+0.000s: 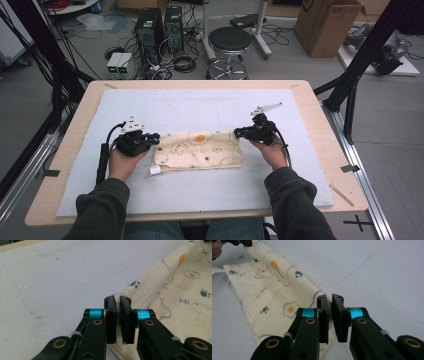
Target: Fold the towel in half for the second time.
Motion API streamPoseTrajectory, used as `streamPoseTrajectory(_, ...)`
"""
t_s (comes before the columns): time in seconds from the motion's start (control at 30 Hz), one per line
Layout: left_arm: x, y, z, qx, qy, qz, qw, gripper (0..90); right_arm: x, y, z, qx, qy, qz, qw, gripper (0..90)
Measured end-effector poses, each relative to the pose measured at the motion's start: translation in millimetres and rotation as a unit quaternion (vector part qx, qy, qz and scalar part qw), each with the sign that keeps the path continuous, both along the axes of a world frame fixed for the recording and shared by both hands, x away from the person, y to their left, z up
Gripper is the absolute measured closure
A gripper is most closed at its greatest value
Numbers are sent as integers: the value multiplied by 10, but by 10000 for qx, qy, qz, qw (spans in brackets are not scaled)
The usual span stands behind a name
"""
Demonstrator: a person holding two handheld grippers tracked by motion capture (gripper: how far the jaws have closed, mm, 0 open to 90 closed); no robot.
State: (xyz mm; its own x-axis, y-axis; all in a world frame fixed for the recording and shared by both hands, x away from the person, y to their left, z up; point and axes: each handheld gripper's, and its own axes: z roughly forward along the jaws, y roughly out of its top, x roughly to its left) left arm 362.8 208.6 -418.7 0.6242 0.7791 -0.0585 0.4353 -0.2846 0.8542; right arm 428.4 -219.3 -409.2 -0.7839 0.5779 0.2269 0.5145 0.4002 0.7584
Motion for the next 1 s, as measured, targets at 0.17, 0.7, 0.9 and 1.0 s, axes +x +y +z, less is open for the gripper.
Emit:
streamPoseTrajectory(0.17,-77,22,-3,48,-35,-57,10000,837,-66,15,58,-55,-192,168,9997,840)
streamPoseTrajectory(0.7,-313,-23,-13,398,-152,-436,9981,833,-324,-23,-1,-243,-209,395,9987,838)
streamPoseTrajectory(0.9,-392,-48,15,567,-194,-580,9965,830,-423,-44,-10,-236,-249,485,9982,838)
streamPoseTrajectory(1.0,-431,-54,16,623,-202,-619,9959,829,-473,-57,-17,-222,-248,505,9982,838)
